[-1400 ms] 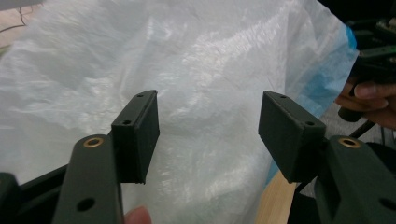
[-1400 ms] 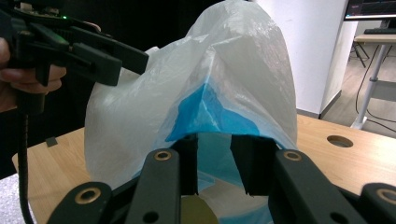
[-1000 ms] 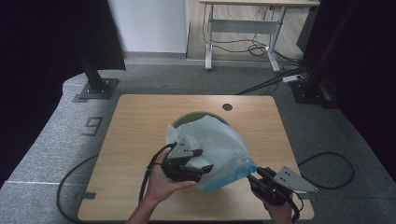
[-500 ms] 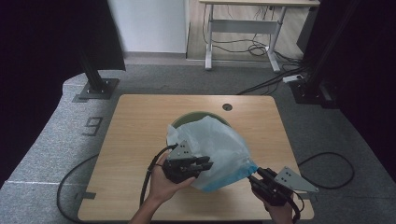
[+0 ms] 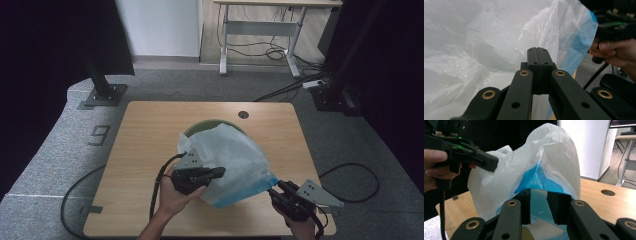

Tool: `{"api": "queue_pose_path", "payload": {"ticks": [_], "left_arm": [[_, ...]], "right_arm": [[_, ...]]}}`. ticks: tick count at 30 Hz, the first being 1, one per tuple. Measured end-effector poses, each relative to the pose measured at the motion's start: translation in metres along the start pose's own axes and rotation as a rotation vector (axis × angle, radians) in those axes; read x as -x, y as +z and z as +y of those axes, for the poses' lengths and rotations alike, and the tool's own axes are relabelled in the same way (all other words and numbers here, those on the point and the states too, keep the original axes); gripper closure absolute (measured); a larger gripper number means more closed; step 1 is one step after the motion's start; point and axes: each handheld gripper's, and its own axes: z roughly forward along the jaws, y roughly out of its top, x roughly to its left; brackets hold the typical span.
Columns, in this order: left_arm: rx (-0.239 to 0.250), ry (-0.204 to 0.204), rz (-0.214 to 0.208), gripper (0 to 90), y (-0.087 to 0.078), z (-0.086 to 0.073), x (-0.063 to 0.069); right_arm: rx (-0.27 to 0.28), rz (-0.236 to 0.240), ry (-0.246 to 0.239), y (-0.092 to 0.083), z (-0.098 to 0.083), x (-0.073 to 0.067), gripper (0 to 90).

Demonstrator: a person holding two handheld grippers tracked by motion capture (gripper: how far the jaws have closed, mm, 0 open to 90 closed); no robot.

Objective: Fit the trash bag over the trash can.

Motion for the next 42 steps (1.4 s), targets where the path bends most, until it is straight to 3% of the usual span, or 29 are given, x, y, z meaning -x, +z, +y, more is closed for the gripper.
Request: {"api": "queue_pose_path", "payload": {"ticks": [7, 13, 17, 22, 26, 34, 37, 42], "left_arm": [[0.045, -0.033, 0.019, 89.6, -0.016, 0.006, -0.014], [0.071, -0.054, 0.030, 89.7, -0.021, 0.007, -0.022], [0.084, -0.060, 0.033, 89.7, -0.024, 0.009, -0.023], [0.095, -0.068, 0.032, 89.7, -0.030, 0.010, -0.027], [0.106, -0.078, 0.034, 89.7, -0.035, 0.010, -0.030], [0.123, -0.098, 0.027, 89.7, -0.039, 0.012, -0.033], [0.121, -0.098, 0.028, 89.7, -0.039, 0.012, -0.033], [0.122, -0.100, 0.032, 89.7, -0.040, 0.011, -0.034]], "right_arm": [[-0.005, 0.003, -0.010, -0.002, -0.002, 0.002, 67.6], [-0.013, 0.008, -0.059, -0.005, -0.006, -0.004, 53.4], [-0.024, 0.015, -0.080, -0.004, -0.010, -0.007, 49.4], [-0.048, -0.028, -0.106, -0.002, -0.018, -0.010, 48.2], [-0.037, -0.075, -0.112, 0.000, -0.019, -0.010, 45.1], [-0.029, -0.038, -0.179, 0.013, -0.014, -0.026, 34.2], [-0.023, 0.028, -0.151, 0.017, -0.013, -0.030, 30.6], [-0.021, 0.083, -0.100, 0.015, -0.012, -0.029, 26.0]]}}
